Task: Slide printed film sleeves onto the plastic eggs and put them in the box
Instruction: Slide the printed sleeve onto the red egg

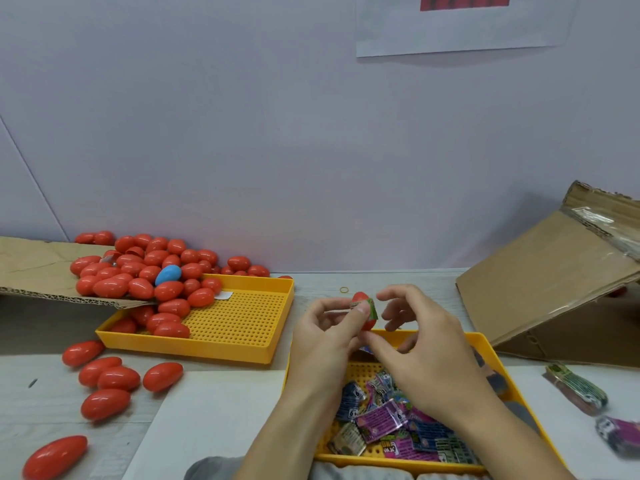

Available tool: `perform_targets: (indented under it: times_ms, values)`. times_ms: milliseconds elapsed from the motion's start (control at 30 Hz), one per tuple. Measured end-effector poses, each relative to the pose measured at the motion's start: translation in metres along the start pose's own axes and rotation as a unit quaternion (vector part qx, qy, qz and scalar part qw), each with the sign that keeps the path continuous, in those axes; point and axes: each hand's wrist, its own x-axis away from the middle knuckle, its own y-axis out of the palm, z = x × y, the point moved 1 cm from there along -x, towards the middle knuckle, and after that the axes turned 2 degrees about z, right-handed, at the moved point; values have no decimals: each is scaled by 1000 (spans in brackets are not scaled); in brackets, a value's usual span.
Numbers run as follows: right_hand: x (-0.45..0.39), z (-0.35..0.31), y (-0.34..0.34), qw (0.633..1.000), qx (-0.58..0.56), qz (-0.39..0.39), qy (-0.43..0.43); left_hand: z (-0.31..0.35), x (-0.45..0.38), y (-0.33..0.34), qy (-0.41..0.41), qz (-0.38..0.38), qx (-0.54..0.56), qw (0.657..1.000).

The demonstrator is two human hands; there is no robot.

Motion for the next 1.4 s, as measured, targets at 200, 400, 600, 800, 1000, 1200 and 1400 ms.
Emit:
perform_targets:
  times_ms: [200,400,600,800,1000,1200,1400]
  values:
    - [1,-8,4,997,73,9,-37,-1,3,2,40,-23,-74,996]
    - [3,-10,9,997,69,34,-4,-2,3,5,18,-6,-113,993]
    - [-4,1,6,931,-208,2,301,4,-4,2,-5,45,-82,996]
    - [-39,-2,-42,778,-501,105,366,3,-4,1,-8,44,-80,996]
    - [-106,3,-135,753,-502,278,322,4,-3,1,-16,49,-57,997]
    - [-104,3,-128,771,-433,282,373,4,-4,1,-21,45,-49,998]
    - [-31,-37,-12,925,-203,-8,322,11,0,4,-16,48,-61,997]
